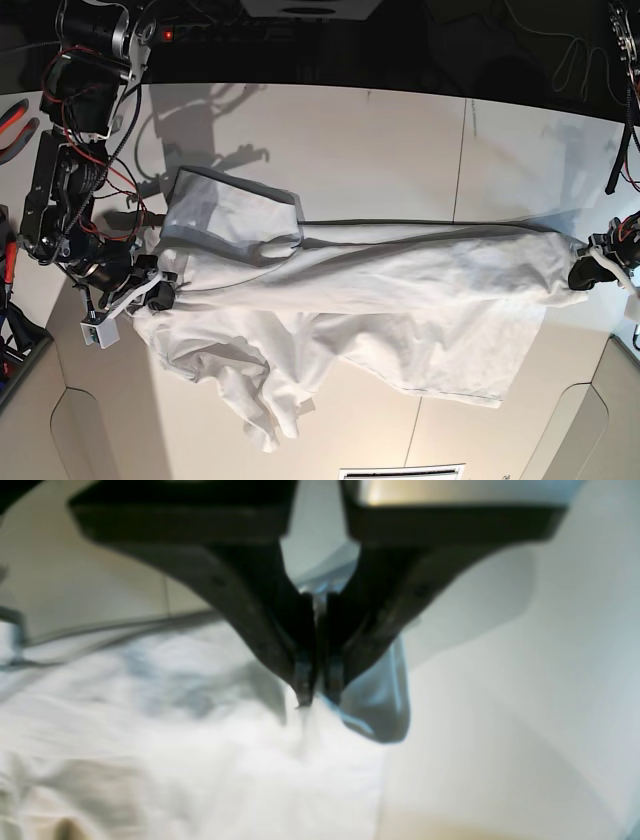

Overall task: Layout the t-shirt on the table in an organized manner, then fold the t-shirt properly
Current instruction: 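Lift the held edge with both grippers and fold it over the shirt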

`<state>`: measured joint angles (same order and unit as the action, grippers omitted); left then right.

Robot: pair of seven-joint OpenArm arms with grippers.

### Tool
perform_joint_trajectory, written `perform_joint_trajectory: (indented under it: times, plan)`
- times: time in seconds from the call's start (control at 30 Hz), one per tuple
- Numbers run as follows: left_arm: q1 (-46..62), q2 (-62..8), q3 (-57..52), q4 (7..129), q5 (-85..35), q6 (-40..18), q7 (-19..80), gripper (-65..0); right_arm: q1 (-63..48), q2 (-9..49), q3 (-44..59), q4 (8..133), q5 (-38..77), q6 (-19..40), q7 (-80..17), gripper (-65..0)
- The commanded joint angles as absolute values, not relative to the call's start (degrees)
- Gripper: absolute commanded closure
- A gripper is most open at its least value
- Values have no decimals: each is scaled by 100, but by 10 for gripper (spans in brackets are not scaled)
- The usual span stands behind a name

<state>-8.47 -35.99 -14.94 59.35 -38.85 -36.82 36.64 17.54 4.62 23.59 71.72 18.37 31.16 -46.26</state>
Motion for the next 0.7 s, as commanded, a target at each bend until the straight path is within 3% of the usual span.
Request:
perform_joint_trajectory:
  times: [0.0,0.23,0.4,0.47,0.5,0.53,0.57,0.6,0.67]
  plan:
    - [-1059,-3736,-1411,5894,-3739,-3476,3389,0,1944,526,2366,7116,1772,3081,-4451,0]
    - [-1527,-3697,-1057,5439,-2744,-2585,2928,0,2016,698,2366,6700,1094,2451,-4303,0]
    - [-1540,-3697,-1057,5439,-2738,-2633,2799,0,2016,714,2366,6700,1017,2421,-4324,0]
    - [-1538,-3697,-1057,5439,-2738,-2685,2799,-156,2016,714,2366,6700,1135,2429,-4333,0]
    - [-1538,-3697,-1057,5439,-2740,-2681,2799,-242,2016,714,2366,6700,1197,2429,-4331,-61]
    - [-1540,-3697,-1057,5439,-2740,-2670,2799,-304,2018,714,2366,6702,1269,2432,-4331,-171]
    - [-1540,-3699,-1057,5439,-2738,-2585,2801,-332,2018,714,2366,6702,1345,2438,-4331,-263]
    - [-1540,-3699,-1057,5439,-2735,-2480,2801,-332,2021,714,2366,6702,1415,2445,-4331,-317]
    - [-1540,-3699,-1057,5441,-2735,-2440,2801,-332,2032,714,2366,6720,1487,2443,-4335,-325]
